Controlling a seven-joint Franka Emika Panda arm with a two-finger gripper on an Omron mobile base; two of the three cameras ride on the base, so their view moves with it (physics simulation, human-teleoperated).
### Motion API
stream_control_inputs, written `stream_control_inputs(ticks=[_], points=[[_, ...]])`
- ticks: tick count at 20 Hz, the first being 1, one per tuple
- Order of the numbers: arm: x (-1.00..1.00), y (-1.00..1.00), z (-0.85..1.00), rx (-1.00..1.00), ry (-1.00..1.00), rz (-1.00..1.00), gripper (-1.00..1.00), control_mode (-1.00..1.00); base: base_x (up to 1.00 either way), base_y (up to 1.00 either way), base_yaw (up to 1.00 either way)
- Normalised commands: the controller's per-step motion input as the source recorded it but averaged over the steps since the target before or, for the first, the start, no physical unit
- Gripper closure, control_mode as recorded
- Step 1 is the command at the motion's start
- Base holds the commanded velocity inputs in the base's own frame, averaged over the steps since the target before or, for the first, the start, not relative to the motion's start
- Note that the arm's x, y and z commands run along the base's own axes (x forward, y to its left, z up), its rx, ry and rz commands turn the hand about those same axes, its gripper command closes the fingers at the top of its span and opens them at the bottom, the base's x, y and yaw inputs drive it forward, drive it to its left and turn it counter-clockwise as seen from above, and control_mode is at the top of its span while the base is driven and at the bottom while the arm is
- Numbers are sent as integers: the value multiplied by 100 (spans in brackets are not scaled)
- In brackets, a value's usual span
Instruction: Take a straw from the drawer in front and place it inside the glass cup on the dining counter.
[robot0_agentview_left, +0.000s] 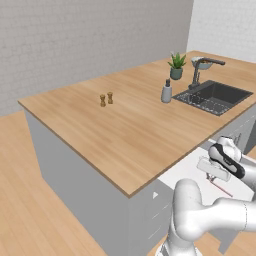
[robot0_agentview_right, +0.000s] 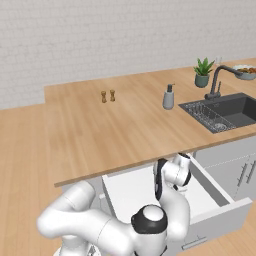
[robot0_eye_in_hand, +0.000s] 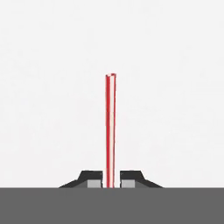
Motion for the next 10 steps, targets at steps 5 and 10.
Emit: stream_control_inputs(ticks=[5,10], points=[[-11,0,11,0,-4,0,100,-100,0,0,0],[-29,0,78,-4,-11,0,100,-100,0,0,0]])
